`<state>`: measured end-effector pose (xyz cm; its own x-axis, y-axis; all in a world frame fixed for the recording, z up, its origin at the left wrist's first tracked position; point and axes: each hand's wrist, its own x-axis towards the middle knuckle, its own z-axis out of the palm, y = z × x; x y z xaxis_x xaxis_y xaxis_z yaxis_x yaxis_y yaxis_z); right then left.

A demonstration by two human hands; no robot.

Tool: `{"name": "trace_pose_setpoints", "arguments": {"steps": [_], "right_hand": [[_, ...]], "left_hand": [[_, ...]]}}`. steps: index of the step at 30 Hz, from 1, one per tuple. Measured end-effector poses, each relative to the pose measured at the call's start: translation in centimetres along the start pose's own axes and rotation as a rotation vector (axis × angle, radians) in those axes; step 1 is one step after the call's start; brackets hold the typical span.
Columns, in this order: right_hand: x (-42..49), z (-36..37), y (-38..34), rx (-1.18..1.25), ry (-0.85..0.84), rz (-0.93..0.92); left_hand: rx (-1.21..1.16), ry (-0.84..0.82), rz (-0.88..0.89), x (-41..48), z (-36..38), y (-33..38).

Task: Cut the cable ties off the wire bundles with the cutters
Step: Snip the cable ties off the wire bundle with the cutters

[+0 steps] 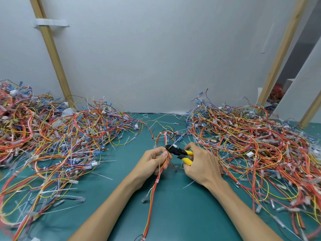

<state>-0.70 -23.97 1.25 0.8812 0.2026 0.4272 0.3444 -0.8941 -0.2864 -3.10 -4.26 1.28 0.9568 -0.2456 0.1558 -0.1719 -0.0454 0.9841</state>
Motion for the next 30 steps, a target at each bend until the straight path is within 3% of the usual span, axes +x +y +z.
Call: {"name": "trace_pose_setpoints", "arguments": {"steps": [14,30], "right_hand": [[0.04,-0.09,-0.03,-0.119,0.001,0.015],[0.29,-0.12,0.2,-0.079,-0.058,0.01]], "left_hand": [[0.019,-0.013,0.002,-0.02,0.14,-0.04],[0.019,-0.014,-0.016,-0.08,0.06,0.04]]}}
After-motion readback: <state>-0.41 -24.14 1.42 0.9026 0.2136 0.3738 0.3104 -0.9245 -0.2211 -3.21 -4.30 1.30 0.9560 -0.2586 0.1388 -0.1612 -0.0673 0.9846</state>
